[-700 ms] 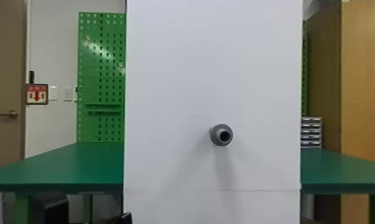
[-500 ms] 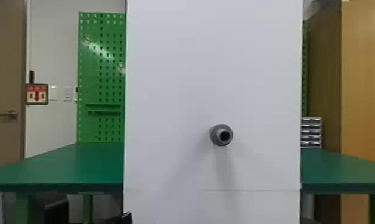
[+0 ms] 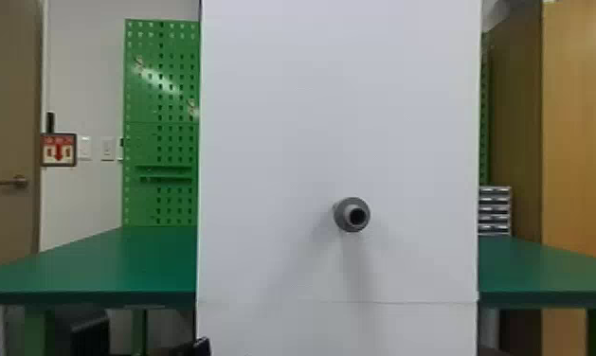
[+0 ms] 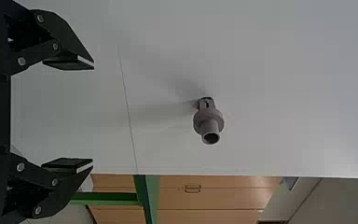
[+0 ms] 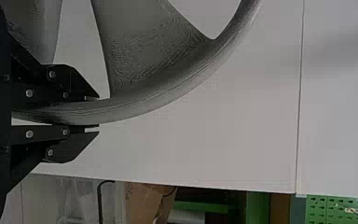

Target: Hold the wheel and insert it

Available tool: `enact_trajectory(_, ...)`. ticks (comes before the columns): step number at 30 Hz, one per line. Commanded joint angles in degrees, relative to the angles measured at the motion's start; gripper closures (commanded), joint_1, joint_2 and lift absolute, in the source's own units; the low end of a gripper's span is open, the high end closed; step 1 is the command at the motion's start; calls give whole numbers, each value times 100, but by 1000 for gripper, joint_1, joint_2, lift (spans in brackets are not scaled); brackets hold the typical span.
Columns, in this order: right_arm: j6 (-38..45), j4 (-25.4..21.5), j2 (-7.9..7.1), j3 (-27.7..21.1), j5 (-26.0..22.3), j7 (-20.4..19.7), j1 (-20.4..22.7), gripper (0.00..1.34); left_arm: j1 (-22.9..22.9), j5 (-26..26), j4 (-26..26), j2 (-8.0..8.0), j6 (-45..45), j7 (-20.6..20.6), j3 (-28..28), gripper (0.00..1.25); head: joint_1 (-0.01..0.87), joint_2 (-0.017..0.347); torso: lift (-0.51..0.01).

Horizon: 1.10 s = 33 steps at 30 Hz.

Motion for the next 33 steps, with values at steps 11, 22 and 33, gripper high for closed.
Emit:
enact_trajectory(11,0,0,8,0,-9,0,3,1085,5,0,0,0,0,0,5,502,0,9,-495)
enact_trajectory(22,501,-642,228,-193,35,0,-102,1085,23,9,0,0,0,0,14,502,0,9,-495)
enact_trajectory(33,1863,-1670,245,-228,26,0,-401,1085,14,9,0,0,0,0,5,502,0,9,-495)
